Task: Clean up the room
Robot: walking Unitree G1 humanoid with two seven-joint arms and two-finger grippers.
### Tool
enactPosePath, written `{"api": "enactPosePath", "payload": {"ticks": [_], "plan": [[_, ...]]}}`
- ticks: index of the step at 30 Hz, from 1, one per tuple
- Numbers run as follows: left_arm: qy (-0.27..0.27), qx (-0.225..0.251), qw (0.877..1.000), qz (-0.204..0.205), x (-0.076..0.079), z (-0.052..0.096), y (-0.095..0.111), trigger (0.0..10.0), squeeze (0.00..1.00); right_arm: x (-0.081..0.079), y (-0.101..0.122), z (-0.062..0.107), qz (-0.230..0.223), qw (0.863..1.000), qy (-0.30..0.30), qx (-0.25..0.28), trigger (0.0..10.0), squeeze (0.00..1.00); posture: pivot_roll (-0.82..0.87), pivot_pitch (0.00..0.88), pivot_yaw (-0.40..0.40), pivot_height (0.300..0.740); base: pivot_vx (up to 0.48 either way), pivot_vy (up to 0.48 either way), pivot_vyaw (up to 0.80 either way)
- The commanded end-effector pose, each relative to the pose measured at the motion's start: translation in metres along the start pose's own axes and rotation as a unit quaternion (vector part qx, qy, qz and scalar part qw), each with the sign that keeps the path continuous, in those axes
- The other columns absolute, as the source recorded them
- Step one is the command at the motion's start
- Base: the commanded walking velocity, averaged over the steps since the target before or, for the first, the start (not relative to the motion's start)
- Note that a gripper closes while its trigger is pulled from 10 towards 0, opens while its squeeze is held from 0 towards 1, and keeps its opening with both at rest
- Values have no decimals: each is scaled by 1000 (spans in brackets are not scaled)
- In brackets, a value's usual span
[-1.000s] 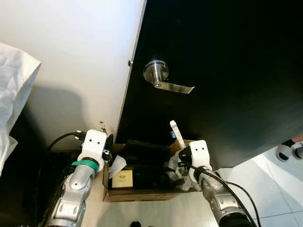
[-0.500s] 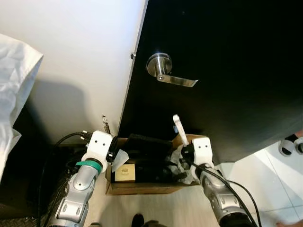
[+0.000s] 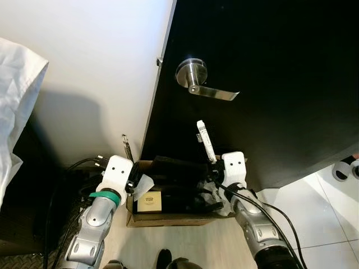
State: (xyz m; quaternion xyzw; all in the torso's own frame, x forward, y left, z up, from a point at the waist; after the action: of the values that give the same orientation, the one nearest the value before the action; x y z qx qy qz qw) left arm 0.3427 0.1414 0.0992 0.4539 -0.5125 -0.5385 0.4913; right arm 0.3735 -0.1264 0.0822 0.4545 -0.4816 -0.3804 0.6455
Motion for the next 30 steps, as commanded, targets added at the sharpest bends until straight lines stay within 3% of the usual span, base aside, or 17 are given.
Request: {"api": "enactPosePath", "payload": {"ticks": [1,3,4,5,17,21,30], "plan": [[-7,-11,1000,1,6,4,-6,10000,0,10,-14,7,-4,1000,-14,-20,10000,1000,83,217,-170,740,0,0,0],[-7,-12,1000,1,6,4,-7,10000,0,11,-14,7,-1,1000,-20,-20,10000,1000,83,217,-170,740,0,0,0],[-7,-12,1000,2,6,4,-7,10000,0,13,-14,8,4,999,-27,-21,10000,875,83,217,-170,740,0,0,0],[-5,-11,1000,5,6,3,-7,10000,0,14,-15,8,8,999,-34,-24,10000,0,80,220,-175,740,0,0,0],[-2,-12,1000,9,7,4,-7,10000,0,22,-20,12,10,998,-56,-38,10000,0,77,217,-182,740,0,0,0],[4,-16,1000,12,5,3,-9,10000,0,27,-31,16,20,995,-72,-68,10000,0,79,197,-194,740,0,0,0],[37,-18,999,3,-15,14,-12,10000,0,30,-51,28,1,991,-89,-97,10000,0,116,120,-186,740,0,0,0]]}}
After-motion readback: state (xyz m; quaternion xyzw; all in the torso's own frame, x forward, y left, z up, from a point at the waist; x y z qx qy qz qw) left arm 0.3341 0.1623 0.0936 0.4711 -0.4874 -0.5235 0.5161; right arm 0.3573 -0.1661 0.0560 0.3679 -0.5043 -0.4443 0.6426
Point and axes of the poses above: a point about 5 cm out from each wrist's last joint towards the gripper, its own z axis pointing back from the gripper into the wrist, its own y axis along the axis of the wrist's last joint, x = y × z, the point moved 5 cm from there along -z, pointing out of the wrist towards the gripper, and after that the axes turned 15 degrees about z, right-handed, at the moved point
